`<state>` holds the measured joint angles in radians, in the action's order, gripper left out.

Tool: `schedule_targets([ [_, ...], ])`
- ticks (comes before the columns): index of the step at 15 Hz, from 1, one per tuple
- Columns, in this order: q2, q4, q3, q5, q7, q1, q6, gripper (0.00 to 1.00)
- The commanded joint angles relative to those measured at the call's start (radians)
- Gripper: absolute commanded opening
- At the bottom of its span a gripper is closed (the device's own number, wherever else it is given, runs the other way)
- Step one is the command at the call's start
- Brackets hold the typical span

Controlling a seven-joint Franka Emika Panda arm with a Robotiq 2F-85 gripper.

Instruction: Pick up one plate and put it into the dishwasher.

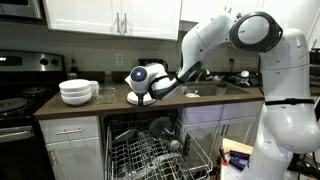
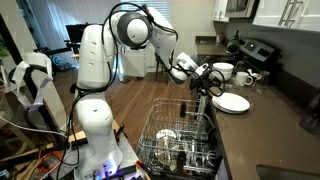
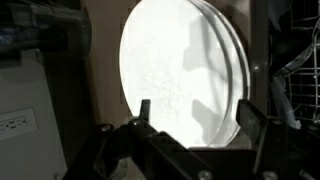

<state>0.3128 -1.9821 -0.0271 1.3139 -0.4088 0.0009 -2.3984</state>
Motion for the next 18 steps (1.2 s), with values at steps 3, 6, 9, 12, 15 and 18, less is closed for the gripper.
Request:
schedule_targets([
  [3, 0.011, 0.008, 0.001, -0.036, 0.036, -0.015, -0.036, 0.55],
  [6, 0.014, 0.009, 0.000, -0.036, 0.037, -0.015, -0.040, 0.35],
  [9, 0.016, 0.009, -0.001, -0.038, 0.040, -0.016, -0.043, 0.31],
  [12, 0.017, 0.008, -0.002, -0.042, 0.042, -0.017, -0.045, 0.38],
  [15, 0.016, 0.008, -0.002, -0.047, 0.045, -0.017, -0.045, 0.66],
  [18, 0.014, 0.014, -0.007, -0.044, 0.046, -0.017, -0.043, 0.75],
])
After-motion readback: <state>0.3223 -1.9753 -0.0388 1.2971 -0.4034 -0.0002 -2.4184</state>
